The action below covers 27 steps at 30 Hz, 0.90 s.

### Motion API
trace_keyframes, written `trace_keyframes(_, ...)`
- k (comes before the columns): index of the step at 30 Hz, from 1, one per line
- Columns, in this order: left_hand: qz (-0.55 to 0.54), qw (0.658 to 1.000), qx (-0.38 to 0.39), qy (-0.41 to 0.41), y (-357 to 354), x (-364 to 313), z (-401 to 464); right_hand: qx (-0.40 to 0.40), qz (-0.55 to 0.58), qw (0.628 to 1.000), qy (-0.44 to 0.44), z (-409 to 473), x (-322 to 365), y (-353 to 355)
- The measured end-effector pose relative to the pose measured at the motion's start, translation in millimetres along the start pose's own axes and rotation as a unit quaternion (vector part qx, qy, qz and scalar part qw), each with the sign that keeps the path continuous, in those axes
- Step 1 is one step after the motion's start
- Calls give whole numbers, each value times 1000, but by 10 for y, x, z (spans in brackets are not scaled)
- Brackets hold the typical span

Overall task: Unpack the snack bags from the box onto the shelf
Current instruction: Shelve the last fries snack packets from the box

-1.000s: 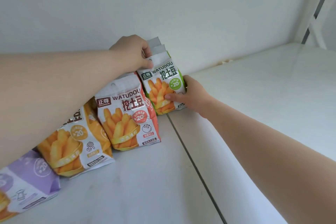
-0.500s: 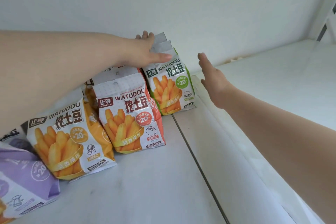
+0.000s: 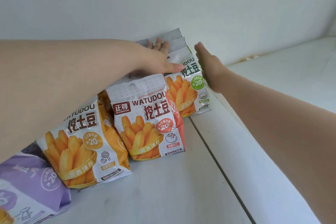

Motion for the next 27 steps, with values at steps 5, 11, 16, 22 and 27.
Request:
trace_keyframes(5,-9,1000,-6,-11,-34,21,42,43,-54,997,-19,67,61,-105)
trace_keyframes(11,-105,991,-74,-24,203,77,-248,-13,15,999,31,-220,117,150)
trace_keyframes(16,-233,971,-45,-11,241,512,-772,-53,-24,985,162,-1195,123,101)
trace_keyframes(22,-137,990,-28,-24,-30,479,-1344,-15,-110,978,177,-2112,-280,-631)
trace_keyframes(27,45,998,-44,-13,-285,489,-1272,-18,-217,964,150,-1937,-270,-1054)
Point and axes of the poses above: each hand's wrist, its own z-axis towards the middle knuckle, its own y-axis out of the back of the hand, x = y × z, the point moved 5 cm from there along z, towards the middle knuckle, and after that the axes turned 3 degrees about x, right-handed, at the moved point
